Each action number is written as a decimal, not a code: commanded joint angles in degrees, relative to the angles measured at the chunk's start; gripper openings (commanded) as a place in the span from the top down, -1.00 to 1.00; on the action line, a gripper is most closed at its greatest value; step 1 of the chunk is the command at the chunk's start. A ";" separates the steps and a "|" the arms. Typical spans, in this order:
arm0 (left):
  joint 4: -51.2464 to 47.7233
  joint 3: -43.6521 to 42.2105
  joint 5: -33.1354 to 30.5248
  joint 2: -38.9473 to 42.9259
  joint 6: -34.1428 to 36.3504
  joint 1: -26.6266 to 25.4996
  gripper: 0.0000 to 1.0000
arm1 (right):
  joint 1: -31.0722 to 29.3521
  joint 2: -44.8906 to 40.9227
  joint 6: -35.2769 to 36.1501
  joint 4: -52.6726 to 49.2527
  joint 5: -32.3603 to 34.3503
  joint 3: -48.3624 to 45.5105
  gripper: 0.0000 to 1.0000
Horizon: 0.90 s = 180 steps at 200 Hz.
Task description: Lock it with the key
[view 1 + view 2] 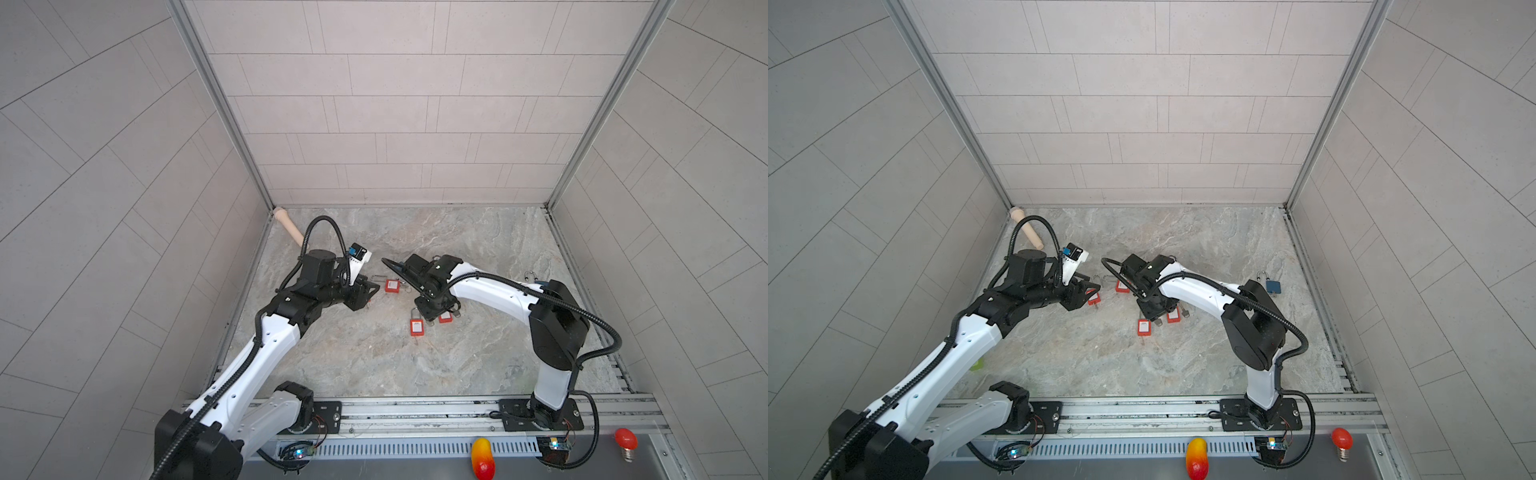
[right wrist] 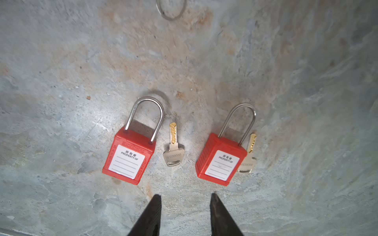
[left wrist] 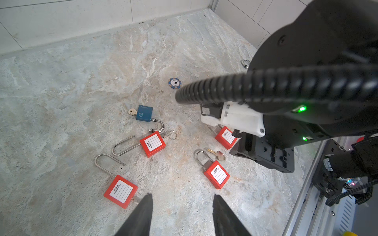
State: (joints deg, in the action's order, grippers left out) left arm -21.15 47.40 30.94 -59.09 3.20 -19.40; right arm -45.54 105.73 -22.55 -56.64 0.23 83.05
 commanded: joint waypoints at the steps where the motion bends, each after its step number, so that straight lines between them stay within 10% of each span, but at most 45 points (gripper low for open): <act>1: 1.37 2.29 1.41 -0.48 -0.52 0.12 -0.06 | -0.01 -1.27 1.41 -2.54 3.44 0.13 0.16; 61: 2.10 2.53 1.62 -0.57 -0.39 0.15 -0.05 | 6.71 -9.54 3.10 0.66 7.42 -3.43 0.17; 119: 11.49 -0.25 3.41 -1.70 -1.52 0.01 -0.05 | 33.55 -19.49 6.28 10.51 4.00 -16.22 -0.08; 180: 15.47 -1.37 4.27 -3.86 -2.30 -0.01 -0.05 | 51.49 -11.64 10.06 12.84 3.81 -14.35 -0.17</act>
State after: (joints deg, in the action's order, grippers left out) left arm -8.78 46.61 33.91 -62.50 1.50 -19.40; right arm 2.17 91.37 -15.33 -45.06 4.01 67.13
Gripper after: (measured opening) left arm 0.526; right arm 0.573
